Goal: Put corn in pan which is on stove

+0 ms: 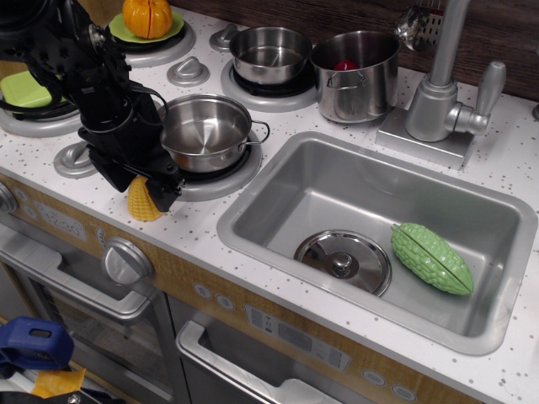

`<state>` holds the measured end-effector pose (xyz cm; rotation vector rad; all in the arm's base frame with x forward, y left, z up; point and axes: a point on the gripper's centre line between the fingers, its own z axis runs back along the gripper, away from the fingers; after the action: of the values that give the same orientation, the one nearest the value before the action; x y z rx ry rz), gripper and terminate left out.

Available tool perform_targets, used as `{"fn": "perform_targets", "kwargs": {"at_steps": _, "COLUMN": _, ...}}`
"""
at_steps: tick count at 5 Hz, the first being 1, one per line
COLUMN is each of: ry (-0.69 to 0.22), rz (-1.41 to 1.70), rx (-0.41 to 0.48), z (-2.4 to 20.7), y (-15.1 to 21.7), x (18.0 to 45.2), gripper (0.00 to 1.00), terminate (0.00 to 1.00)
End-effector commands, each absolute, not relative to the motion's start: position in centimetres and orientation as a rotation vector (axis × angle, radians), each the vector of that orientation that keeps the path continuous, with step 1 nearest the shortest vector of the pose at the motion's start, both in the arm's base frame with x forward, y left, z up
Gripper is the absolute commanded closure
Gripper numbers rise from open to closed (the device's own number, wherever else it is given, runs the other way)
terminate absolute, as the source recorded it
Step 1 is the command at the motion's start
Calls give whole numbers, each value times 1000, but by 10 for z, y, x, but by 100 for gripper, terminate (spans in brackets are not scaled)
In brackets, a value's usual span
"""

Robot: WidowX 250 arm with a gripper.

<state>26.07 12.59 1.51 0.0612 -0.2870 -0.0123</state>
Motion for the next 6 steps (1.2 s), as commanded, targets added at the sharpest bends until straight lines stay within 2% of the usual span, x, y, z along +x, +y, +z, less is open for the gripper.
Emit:
{"fn": "perform_targets", "kwargs": {"at_steps": 1, "ry": -305, "rz": 8, "rx": 64, "z": 17, "y": 133, "x": 261, "gripper": 100, "terminate": 0}}
{"fn": "perform_targets", "kwargs": {"at_steps": 2, "ry": -290, "rz": 13, "rx": 75, "z": 31, "y": 134, "x": 263, "gripper": 100, "terminate": 0}}
{"fn": "perform_targets", "kwargs": {"at_steps": 3, "ry": -280, "rz": 15, "rx": 158, "z": 61, "y": 133, "x": 265, "gripper": 100, "terminate": 0}}
{"fn": "perform_targets", "kwargs": {"at_steps": 4, "ry": -300, "rz": -45, "rx": 286, "z": 99, "y": 125, "x": 273, "gripper": 100, "terminate": 0}}
{"fn": "perform_targets", "kwargs": {"at_steps": 5, "ry": -435, "rz": -165, "rx": 376, "z": 111, "y": 117, "x": 289, "gripper": 100, "terminate": 0}}
{"fn": "perform_targets", "kwargs": {"at_steps": 6, "ry": -494, "rz": -223, "rx": 380, "z": 103, "y": 104, "x": 310, "gripper": 100, "terminate": 0}}
